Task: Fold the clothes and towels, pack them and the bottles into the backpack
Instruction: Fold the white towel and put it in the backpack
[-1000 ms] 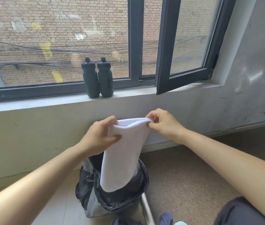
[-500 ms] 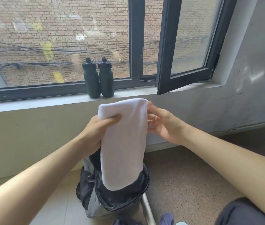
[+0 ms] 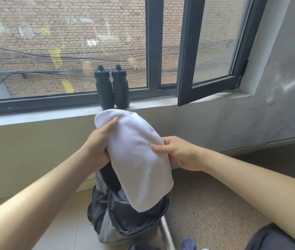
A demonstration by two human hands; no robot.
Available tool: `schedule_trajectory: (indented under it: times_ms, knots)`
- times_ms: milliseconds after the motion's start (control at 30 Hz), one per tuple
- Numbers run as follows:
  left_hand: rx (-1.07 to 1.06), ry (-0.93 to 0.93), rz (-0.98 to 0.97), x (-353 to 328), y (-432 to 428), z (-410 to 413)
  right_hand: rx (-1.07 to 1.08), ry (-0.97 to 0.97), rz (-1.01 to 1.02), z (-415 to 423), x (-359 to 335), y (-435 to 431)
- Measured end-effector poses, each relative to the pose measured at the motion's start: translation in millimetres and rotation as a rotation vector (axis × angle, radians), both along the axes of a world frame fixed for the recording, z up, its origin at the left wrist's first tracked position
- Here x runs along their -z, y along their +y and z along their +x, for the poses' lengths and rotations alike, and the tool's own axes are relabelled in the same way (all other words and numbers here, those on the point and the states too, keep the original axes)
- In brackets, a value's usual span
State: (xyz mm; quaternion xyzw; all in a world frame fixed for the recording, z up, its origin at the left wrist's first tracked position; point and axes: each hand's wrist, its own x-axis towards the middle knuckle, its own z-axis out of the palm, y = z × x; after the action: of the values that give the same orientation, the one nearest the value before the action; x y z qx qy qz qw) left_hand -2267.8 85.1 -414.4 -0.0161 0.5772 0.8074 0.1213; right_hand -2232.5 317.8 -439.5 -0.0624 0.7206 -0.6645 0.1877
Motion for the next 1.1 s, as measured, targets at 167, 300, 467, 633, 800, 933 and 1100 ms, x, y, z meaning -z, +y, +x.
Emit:
schedule_trajectory:
  times_ms: [167, 300, 467, 633, 800, 933, 1100]
  knots:
    - [0.192, -0.043, 0.068, 3, -7, -2, 0.130, 0.055, -0.089, -1, -6, -3]
    - [0.446, 0.028, -0.252, 18, -1, 5, 0.269, 0.121, -0.167, -12, -5, 5]
    - [0.224, 0.270, -0.360, 26, 9, 9, 0.281, 0.089, -0.098, -14, 0, 14]
    - [-0.077, 0.530, -0.653, 32, 7, 2, 0.231, 0.102, -0.038, -14, 1, 21]
    - [-0.154, 0.619, -0.668, 26, 6, 1, 0.402, 0.174, 0.044, -13, -1, 20]
    - [-0.015, 0.486, -0.368, 21, 9, 11, 0.405, 0.125, -0.011, -16, -2, 17]
    - [0.108, 0.513, -0.290, 15, 10, 17, 0.384, 0.025, -0.244, -19, -5, 21]
